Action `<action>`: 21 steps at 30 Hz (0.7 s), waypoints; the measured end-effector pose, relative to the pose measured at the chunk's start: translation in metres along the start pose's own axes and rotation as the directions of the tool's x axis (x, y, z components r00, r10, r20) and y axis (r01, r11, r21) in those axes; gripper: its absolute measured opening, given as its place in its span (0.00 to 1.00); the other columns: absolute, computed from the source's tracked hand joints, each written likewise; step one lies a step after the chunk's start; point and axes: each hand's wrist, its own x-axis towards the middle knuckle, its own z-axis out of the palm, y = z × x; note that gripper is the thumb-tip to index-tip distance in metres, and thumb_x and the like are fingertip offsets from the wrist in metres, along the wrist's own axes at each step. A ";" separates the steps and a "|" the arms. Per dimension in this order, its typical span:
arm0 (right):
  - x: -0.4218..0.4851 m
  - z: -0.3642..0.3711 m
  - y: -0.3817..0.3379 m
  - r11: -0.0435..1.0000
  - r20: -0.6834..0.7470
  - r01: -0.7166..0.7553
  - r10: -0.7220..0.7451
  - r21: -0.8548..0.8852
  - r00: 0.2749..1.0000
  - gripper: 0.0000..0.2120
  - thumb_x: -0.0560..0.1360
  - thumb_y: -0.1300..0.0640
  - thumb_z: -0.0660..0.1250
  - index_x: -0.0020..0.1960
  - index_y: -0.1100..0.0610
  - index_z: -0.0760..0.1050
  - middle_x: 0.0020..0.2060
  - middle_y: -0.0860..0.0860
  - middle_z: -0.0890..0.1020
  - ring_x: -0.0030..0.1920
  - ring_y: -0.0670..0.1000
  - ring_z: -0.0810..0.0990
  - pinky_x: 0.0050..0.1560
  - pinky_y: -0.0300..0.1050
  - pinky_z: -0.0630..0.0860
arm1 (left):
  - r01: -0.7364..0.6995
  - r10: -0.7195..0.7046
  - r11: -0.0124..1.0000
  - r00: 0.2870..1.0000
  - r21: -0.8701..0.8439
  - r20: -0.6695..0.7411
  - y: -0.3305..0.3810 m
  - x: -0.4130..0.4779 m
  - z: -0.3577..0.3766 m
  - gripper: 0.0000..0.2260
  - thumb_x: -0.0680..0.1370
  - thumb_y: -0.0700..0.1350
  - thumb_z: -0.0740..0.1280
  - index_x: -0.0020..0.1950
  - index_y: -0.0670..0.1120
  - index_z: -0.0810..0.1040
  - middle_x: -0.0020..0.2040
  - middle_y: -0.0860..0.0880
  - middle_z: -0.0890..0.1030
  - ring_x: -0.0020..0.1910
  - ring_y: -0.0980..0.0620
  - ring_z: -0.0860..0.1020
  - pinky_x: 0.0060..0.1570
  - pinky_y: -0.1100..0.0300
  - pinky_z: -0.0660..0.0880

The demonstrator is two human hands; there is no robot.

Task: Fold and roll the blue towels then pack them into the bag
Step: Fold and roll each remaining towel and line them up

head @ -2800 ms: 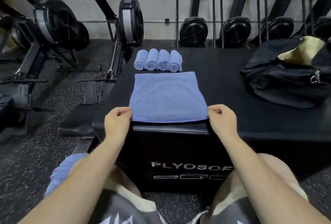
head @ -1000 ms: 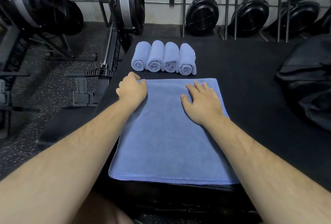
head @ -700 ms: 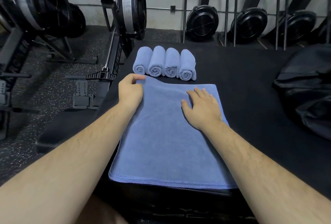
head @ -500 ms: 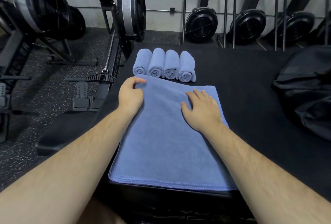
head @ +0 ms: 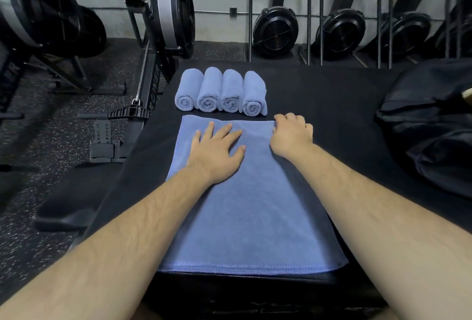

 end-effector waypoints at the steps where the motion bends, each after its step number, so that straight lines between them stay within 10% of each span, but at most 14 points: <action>1: 0.003 -0.002 -0.001 1.000 -0.021 -0.018 0.017 -0.019 1.000 0.18 0.80 0.57 0.59 0.70 0.53 0.70 0.67 0.53 0.71 0.68 0.59 0.66 0.62 0.52 0.63 | 0.001 -0.001 1.000 1.000 0.006 0.005 0.000 0.000 -0.001 0.25 0.82 0.63 0.52 0.80 0.62 0.60 0.82 0.58 0.54 0.82 0.47 0.46 0.79 0.41 0.43; 5: 0.008 -0.005 -0.007 0.988 -0.259 -0.102 0.069 -0.116 0.964 0.11 0.76 0.61 0.65 0.57 0.54 0.75 0.57 0.53 0.74 0.59 0.58 0.69 0.58 0.51 0.65 | 0.020 -0.020 1.000 1.000 0.015 -0.021 0.001 -0.001 0.002 0.27 0.81 0.64 0.53 0.80 0.61 0.60 0.83 0.55 0.53 0.82 0.46 0.48 0.80 0.43 0.45; 10: -0.007 -0.004 -0.021 0.989 -0.497 -0.041 -0.035 -0.141 0.867 0.15 0.67 0.66 0.66 0.53 0.57 0.74 0.53 0.57 0.75 0.53 0.61 0.73 0.59 0.55 0.70 | -0.003 -0.009 0.999 0.969 -0.047 -0.248 -0.004 -0.005 0.004 0.27 0.75 0.63 0.58 0.64 0.48 0.79 0.64 0.50 0.74 0.65 0.47 0.73 0.66 0.49 0.69; 14: -0.033 0.013 -0.060 0.953 -0.228 0.286 -0.258 0.101 0.939 0.14 0.77 0.60 0.62 0.61 0.55 0.74 0.60 0.54 0.76 0.62 0.58 0.72 0.59 0.50 0.67 | 0.015 -0.025 0.998 0.981 -0.054 -0.193 -0.003 -0.002 0.002 0.22 0.79 0.59 0.57 0.68 0.51 0.77 0.69 0.51 0.76 0.71 0.47 0.71 0.71 0.46 0.65; 21: -0.055 0.034 -0.063 0.968 0.100 0.236 -0.244 0.091 0.964 0.28 0.85 0.44 0.43 0.83 0.50 0.50 0.83 0.49 0.47 0.82 0.51 0.42 0.81 0.54 0.40 | 0.180 -0.185 0.980 0.981 0.083 0.054 -0.030 0.012 -0.015 0.25 0.85 0.56 0.46 0.83 0.55 0.53 0.84 0.51 0.49 0.82 0.41 0.45 0.80 0.46 0.42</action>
